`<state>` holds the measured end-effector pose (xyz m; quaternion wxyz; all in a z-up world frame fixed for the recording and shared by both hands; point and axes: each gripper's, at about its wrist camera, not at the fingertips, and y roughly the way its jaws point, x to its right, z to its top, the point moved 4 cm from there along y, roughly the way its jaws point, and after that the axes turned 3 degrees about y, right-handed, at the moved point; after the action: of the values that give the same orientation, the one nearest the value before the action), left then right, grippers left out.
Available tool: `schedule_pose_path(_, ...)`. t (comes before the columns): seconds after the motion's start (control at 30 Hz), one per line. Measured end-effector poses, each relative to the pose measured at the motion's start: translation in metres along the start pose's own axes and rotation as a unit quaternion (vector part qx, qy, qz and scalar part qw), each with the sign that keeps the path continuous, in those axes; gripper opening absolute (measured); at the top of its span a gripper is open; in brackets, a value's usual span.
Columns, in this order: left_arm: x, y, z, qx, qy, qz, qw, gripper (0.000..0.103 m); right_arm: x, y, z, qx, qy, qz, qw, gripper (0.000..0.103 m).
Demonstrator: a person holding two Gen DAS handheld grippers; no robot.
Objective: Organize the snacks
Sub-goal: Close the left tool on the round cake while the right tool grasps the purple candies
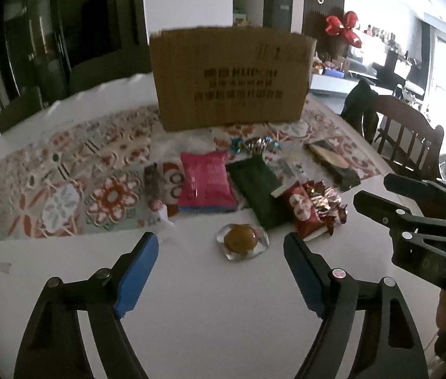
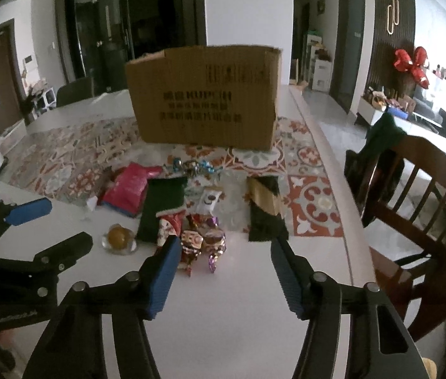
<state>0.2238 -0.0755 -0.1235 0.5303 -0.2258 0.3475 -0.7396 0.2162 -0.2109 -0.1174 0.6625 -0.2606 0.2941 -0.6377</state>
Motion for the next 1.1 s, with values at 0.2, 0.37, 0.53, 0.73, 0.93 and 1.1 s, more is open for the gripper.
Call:
schedule_pose_path(0.2,-0.002,0.021,-0.001,-0.019,-0.013,-0.009,0.9997,0.077,0.005,0.021,-0.003,-0.019,0.015,0.006,1.0,0.053)
schedule_pose_path(0.37,-0.003,0.034,0.0,-0.031,-0.02,-0.015,0.9992,0.075,0.008,0.032,-0.003,-0.027,0.026,0.011,0.999,0.048)
schedule_pose_path(0.53,-0.003,0.043,0.002,-0.038,-0.028,-0.019,0.9987,0.073,0.008,0.04,-0.002,-0.031,0.027,0.012,0.999,0.044)
schedule_pose_path(0.73,-0.003,0.05,0.003,-0.043,-0.035,-0.024,0.9982,0.069,0.009,0.048,-0.002,-0.039,0.036,0.019,0.998,0.04)
schedule_pose_path(0.93,-0.002,0.054,0.004,-0.044,-0.04,-0.03,0.9978,0.064,0.006,0.055,-0.001,-0.044,0.039,0.028,0.998,0.038)
schedule_pose_path(1.1,0.0,0.055,0.005,-0.041,-0.036,-0.021,0.9983,0.051,0.005,0.06,-0.001,-0.049,0.041,0.032,0.997,0.033)
